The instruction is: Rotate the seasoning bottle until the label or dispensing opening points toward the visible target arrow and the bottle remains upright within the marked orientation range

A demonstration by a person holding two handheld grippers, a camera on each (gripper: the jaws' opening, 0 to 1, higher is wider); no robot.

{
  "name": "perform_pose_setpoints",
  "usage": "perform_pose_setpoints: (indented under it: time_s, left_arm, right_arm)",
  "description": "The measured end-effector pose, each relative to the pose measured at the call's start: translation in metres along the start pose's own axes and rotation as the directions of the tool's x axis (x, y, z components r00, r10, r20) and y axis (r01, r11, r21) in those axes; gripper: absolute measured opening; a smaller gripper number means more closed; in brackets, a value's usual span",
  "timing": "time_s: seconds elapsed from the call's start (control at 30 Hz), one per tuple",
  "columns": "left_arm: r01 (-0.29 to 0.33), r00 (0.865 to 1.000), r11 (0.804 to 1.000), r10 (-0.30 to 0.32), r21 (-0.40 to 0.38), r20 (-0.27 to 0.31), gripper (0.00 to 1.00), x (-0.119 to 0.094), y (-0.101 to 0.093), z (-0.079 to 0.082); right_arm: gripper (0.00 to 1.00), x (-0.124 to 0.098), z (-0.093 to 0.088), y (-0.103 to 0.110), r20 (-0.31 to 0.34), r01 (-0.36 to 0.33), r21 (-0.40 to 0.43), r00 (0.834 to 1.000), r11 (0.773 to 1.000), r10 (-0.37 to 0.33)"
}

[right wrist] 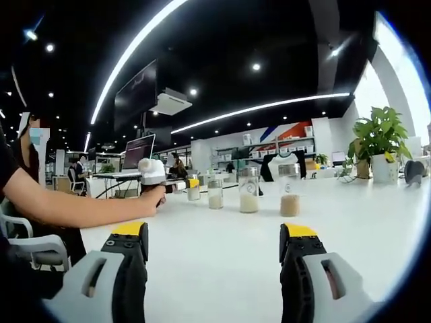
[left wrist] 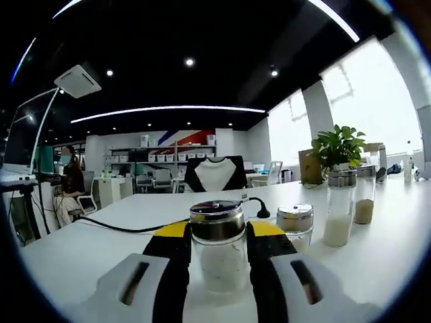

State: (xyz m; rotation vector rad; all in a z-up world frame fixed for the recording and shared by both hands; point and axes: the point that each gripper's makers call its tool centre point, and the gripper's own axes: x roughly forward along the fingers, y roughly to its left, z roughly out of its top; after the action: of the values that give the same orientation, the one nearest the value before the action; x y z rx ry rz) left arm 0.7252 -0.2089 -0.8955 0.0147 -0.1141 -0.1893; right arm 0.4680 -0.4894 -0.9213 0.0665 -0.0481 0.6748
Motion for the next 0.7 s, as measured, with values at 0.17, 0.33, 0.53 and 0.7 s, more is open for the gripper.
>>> perform_pose_setpoints:
  time_s: [0.17,0.33,0.53,0.7]
  left_arm:
    - [0.028,0.999,0.998,-0.027,-0.055,0.017,0.34,-0.007,-0.006,0.005]
    - [0.049,0.999,0.996,-0.047,-0.077,0.027,0.34,-0.015,-0.010,0.010]
    - [0.082,0.996,0.992,-0.079,-0.097,0.030,0.34,-0.022,-0.019,0.013]
    - [0.148,0.988,0.987,-0.145,-0.063,0.054,0.33,-0.030,-0.046,0.022]
  right_arm:
    - [0.79,-0.001,0.003,0.000,0.016,-0.005,0.012,1.000,1.000,0.005]
    - [0.76,-0.001,0.002,0.001,0.013,-0.012,0.014,1.000,1.000,0.012]
    - [0.73,0.000,0.001,0.006,0.013,-0.025,0.012,1.000,1.000,0.024]
    - [0.71,-0.002,0.007,0.002,0.027,-0.026,0.013,0.999,1.000,0.025]
